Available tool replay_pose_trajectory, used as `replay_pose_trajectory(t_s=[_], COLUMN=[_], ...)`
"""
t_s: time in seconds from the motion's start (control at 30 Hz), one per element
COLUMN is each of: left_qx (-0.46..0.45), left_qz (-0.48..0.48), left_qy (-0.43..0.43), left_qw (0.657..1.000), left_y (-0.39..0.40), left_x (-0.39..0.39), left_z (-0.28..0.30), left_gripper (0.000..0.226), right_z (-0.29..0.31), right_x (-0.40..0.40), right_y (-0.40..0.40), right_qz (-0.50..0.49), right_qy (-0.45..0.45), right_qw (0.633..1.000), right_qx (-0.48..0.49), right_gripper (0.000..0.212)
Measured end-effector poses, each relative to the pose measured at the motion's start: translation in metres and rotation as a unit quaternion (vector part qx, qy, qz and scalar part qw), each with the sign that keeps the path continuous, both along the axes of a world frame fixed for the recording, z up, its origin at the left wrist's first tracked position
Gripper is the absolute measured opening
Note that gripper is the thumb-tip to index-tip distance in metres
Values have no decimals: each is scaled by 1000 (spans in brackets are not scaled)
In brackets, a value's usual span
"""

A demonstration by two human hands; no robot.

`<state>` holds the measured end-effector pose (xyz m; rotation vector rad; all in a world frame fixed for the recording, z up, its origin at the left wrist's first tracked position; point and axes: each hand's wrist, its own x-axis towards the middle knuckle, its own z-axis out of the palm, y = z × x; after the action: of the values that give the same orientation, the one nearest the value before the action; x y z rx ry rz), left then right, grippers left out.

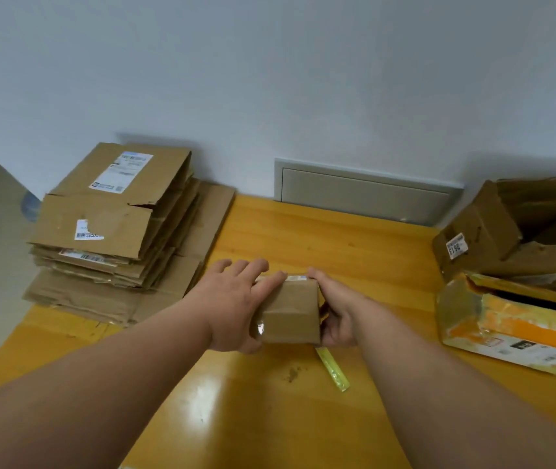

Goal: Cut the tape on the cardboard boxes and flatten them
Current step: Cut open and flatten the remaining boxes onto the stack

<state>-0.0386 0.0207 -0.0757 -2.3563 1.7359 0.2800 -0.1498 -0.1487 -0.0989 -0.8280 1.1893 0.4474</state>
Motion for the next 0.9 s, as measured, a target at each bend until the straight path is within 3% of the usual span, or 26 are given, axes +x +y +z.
replay_pose_trajectory(t_s=[0.1,0.2,0.3,0.4,0.5,0.6,0.67,0.73,0.9], left_qx=[-14,-27,-28,-16,5,9,15,12,-12], left_qz=[38,106,124,131,115,111,99,95,98], left_qy=[27,89,121,124,119,111,98,92,95], left_qw=[999,990,984,983,986,988,990,991,991], left_y=[-7,-12,-23,-38,-51,-63,-70,-72,-70], left_x=[14,33,46,45,39,34,29,26,24], left_z=[-6,-13,-24,-32,-38,-36,-33,-31,-30], left_gripper=[109,109,110,113,116,111,113,114,112], right_z=[-10,-30,-57,-85,-108,-119,-117,-115,-102], right_x=[4,0,-16,-38,-56,-67,-69,-70,-72], right_y=[-3,-7,-12,-4,10,16,16,13,-5], right_qz=[13,79,220,316,402,432,432,413,232], right_qy=[-14,14,66,100,109,92,81,74,56], right_qw=[1000,980,886,840,770,716,716,740,854], right_qx=[-16,-183,-404,-430,-483,-541,-542,-525,-462], right_gripper=[70,68,50,52,39,31,19,12,19])
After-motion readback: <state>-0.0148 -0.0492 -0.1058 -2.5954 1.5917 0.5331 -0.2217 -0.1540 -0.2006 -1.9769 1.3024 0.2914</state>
